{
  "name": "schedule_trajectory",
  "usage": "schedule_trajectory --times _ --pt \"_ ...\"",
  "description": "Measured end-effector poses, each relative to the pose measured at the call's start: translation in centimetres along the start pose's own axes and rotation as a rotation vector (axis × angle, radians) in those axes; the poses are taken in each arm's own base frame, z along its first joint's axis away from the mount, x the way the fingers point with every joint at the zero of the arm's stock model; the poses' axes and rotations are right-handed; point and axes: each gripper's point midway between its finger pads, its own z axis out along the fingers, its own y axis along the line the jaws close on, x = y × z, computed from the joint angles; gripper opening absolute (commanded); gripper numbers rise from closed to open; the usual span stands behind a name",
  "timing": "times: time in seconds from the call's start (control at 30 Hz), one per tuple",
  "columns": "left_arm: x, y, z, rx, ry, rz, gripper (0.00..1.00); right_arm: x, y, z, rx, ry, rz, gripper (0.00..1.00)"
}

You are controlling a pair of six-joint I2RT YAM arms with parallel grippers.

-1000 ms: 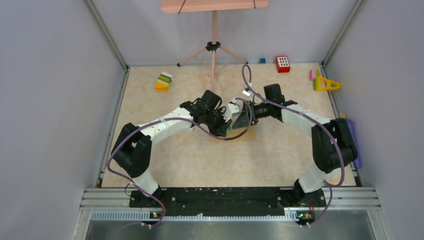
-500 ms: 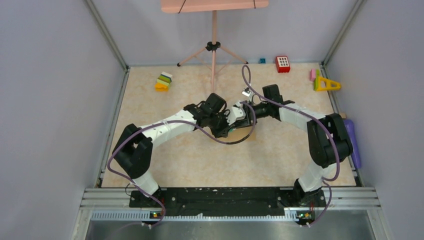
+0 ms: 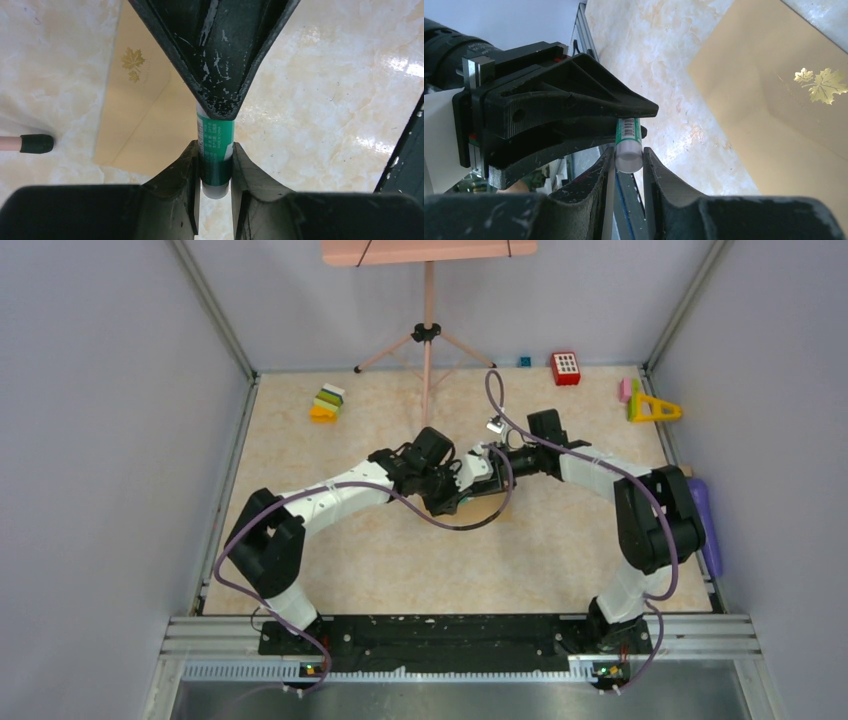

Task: Place the letter into the envelope and seal it
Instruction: Screw the solid glue.

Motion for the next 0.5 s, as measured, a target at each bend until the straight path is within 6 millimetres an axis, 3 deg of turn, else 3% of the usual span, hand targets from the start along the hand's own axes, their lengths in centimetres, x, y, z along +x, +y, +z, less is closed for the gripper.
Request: schedule_trajectory --times 0.2,0.4,0.5 --pt "0.1 -1.8 -0.3 0.108 0.001 -0.017 0.00 1.1 0.4 -0.1 -0.029 0.036 -0.071 0.20" --pt "-0.3 -3.9 -1.3 0.261 -0.026 -0.031 0.00 2.3 2.6 -0.7 -0.023 0.065 -0.263 0.21" --pt "-0.9 -4.7 -2.0 0.335 -0.061 -0.035 0.00 2.5 3.7 -1.1 -0.018 0.062 -0.366 0.26"
